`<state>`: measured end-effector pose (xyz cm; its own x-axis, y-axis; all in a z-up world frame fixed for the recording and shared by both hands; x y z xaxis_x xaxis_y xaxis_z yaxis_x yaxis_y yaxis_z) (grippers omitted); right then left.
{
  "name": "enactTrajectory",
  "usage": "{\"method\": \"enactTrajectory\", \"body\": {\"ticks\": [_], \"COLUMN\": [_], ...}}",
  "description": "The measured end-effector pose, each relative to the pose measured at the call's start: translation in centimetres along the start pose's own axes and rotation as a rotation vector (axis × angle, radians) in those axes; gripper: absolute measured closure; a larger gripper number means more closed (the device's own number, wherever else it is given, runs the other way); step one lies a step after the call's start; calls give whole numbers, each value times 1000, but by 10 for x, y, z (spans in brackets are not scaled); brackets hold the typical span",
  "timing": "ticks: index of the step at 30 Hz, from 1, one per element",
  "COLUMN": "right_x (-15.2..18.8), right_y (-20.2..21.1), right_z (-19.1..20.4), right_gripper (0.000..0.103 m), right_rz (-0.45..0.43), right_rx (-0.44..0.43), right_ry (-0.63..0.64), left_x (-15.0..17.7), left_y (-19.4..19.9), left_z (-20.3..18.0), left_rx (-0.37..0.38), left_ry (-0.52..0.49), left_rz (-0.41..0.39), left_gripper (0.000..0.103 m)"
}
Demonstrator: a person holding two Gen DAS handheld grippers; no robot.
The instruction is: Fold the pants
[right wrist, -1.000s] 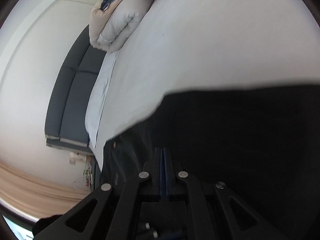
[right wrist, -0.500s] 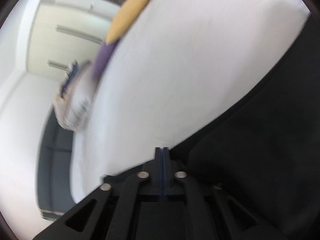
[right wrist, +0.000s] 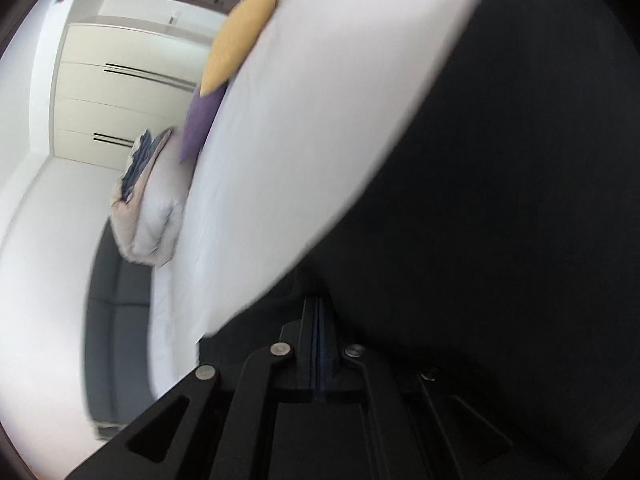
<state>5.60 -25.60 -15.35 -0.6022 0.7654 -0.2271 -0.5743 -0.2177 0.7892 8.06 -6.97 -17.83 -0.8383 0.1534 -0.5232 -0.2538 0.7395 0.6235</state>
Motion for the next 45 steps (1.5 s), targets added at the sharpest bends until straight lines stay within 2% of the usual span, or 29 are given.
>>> {"method": "enactTrajectory", "body": {"ticks": [3, 4, 6, 7, 9, 11, 13, 15, 17, 19, 21, 23, 26, 28, 30, 31, 32, 34, 36, 38, 39, 42, 44, 45], "right_x": [-28, -33, -31, -22, 2, 45, 87, 110, 128, 118, 97, 62, 32, 20, 13, 13, 12, 19, 31, 60, 73, 105, 109, 110], "right_y": [5, 20, 36, 49, 59, 58, 49, 33, 26, 37, 46, 55, 87, 109, 133, 149, 156, 169, 153, 118, 101, 44, 17, 13], "right_z": [-15, -22, -25, -24, -12, 8, 21, 22, 12, -3, -20, -54, -99, -117, -124, -126, -125, -119, -75, -24, -6, 35, 32, 22], "right_gripper": [103, 103, 99, 93, 93, 89, 89, 89, 103, 103, 103, 103, 103, 103, 103, 98, 97, 97, 97, 97, 97, 97, 98, 103], "right_rz": [-88, -125, -149, -145, -110, -29, 54, 119, 120, 97, 11, -52, -170, -209, -286, -323, -327, -316, -268, -152, -101, 7, 76, 86], "right_rx": [39, 72, 72, 39, -61, -151, -201, -188, -126, -151, -93, -70, -34, -11, 58, 82, 66, 11, -42, -132, -158, -171, -172, -146], "right_ry": [-71, -91, -115, -116, -94, -25, 44, 73, 99, 57, 18, -69, -166, -207, -213, -218, -222, -183, -93, -3, 18, 50, 24, 13], "left_x": [1, 2, 3, 4, 6, 5, 6, 5, 6, 6, 6, 6, 6, 6, 4, 2, -2, -14, -34, -53, -60, -72, -74, -76], "left_y": [-1, -1, -2, -3, -4, -5, -7, -7, -7, -7, -7, -7, -7, -5, 0, 3, 7, 17, 24, 14, 2, -45, -52, -49], "left_z": [-1, -1, -2, -3, -4, -5, -8, -9, -10, -12, -13, -13, -12, -10, -11, -12, -17, -29, -51, -69, -72, -47, -20, -4], "left_rx": [-6, -8, -15, -19, -22, -23, -27, -32, -35, -36, -35, -34, -33, -27, -28, -35, -48, -19, 27, 53, 57, 28, 26, 57], "left_ry": [0, 1, -2, -5, -8, -7, -8, -10, -9, -8, -4, -2, -1, 3, -3, -3, 0, -20, -71, -128, -136, -76, -7, 43], "left_rz": [-2, -3, -5, -5, -7, -8, -6, -2, 0, -1, -4, -7, -10, -15, -16, -12, -7, -39, -91, -107, -81, 33, 43, 29], "left_gripper": [93, 93, 93, 93, 93, 93, 93, 93, 93, 93, 93, 93, 93, 93, 93, 93, 93, 93, 93, 93, 93, 93, 93, 93]}}
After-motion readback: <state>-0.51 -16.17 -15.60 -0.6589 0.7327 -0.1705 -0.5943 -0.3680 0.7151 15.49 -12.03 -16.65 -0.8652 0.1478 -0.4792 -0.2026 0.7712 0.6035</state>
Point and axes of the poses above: each gripper's, at about its wrist camera, not at the fingertips, and y roughly against the way its jaws point, z to its left, x to its underside, the point moved 4 cm from there along -y, roughly the way its jaws point, and after that the axes turned 12 degrees about x, right-handed, at the moved point
